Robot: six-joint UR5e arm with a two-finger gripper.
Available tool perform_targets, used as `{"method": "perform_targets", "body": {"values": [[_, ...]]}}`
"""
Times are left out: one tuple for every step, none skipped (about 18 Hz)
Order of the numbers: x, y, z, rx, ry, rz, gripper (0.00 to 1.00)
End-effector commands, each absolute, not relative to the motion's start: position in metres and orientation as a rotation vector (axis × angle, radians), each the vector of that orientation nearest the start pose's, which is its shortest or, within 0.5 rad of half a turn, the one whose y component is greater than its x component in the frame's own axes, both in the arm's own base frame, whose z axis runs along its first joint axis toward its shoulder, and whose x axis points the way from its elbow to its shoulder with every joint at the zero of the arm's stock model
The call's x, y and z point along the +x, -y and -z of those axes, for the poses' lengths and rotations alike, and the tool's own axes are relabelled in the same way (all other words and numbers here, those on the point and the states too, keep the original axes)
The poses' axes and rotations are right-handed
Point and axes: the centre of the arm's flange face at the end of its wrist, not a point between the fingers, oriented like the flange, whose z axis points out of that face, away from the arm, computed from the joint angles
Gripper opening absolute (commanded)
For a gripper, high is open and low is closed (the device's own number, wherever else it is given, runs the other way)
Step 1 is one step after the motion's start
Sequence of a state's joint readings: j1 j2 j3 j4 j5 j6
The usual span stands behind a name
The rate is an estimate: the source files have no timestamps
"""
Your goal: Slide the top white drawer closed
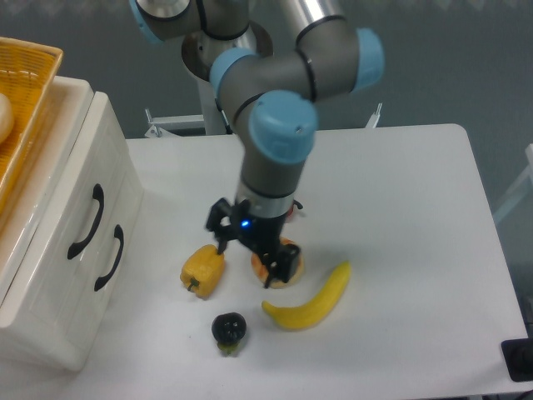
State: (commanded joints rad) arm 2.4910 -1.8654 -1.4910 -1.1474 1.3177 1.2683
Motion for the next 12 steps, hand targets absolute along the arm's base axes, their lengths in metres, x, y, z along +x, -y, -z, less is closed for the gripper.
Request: {"method": "perform_targets", "body": {"values": [[-0.408,-0.495,-0.419,-2.768,-0.529,-0.121,1.00],[-0.415,-0.487,-0.422,-2.768,-0.532,-0.141,1.00],[-0.421,-0.480,-0.423,-2.783,-0.551,-0.164,1.00],[-0.427,-0.474,-0.423,-2.809,-0.593,-0.199,1.00],[-0.431,-0.467,-0.425,-2.834,-0.642,-0.235,1.00],[-0.435,-0.458,-0.428,-2.848,-0.676,-0.263,1.00],[-0.442,-0.448,-0.430,-2.851,-0.677,-0.269,1.00],[-0.448,-0.438,-0.433,-2.855,-0.656,-0.278,1.00],[-0.450,-0.433,-0.435,-2.858,-0.645,-0.282,1.00],[-0.450,-0.430,-0.431,-2.863,-0.639,-0.272,1.00],[-0.452,-0.425,-0.434,-2.863,-0.628,-0.282,1.00],[-0.452,-0.423,-0.435,-2.864,-0.623,-0.282,1.00]]}}
